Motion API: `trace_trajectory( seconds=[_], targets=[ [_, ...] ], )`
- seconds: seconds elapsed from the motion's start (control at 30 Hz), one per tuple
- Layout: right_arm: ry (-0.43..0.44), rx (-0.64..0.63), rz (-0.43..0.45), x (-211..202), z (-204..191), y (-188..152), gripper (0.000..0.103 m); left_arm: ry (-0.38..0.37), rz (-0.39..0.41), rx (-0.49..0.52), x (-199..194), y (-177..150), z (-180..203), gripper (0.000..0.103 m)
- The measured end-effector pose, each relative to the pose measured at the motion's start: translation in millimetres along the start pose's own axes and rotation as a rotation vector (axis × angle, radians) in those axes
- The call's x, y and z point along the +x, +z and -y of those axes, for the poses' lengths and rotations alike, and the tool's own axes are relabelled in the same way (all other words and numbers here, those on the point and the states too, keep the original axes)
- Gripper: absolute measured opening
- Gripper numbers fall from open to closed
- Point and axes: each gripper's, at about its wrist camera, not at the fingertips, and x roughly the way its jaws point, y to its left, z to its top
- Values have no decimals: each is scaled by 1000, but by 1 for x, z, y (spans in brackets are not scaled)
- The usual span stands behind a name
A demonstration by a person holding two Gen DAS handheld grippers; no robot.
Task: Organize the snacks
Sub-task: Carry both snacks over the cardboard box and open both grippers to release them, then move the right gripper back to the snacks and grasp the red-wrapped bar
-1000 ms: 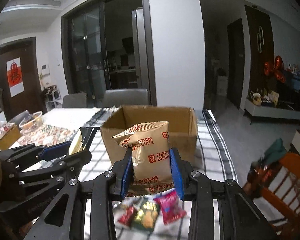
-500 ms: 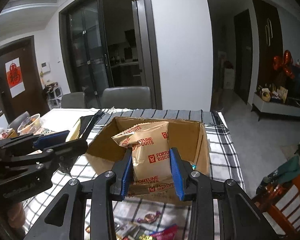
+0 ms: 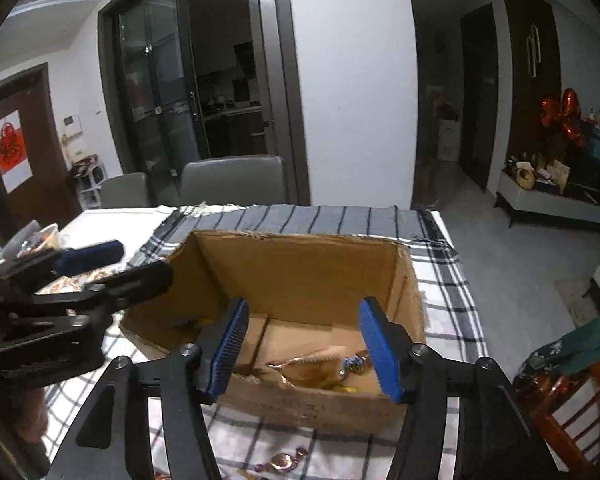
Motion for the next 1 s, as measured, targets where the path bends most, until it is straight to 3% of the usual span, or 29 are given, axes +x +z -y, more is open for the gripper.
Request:
trace_trajectory(
  seconds=[0.17,0.27,0.5,0.77,1.0],
  targets=[
    [-44,-2,32,-24,-4,-14,59,58,36,30,-24,-16,-1,75],
    [-93,-5,55,-45,-12,-30,59,51,41,15,-40,-30,-4,78],
    [-71,0,49,-78,-35,-65,59,7,46,33,-76,-67,-4,78],
    [-82,42,37,-99,-55,-103,59,-14,-7,63,-93,-108,-8,74],
    [-42,57,-27,-97,-61,-138,59,-45,-81,78,-91,-149,-9,66]
  ],
)
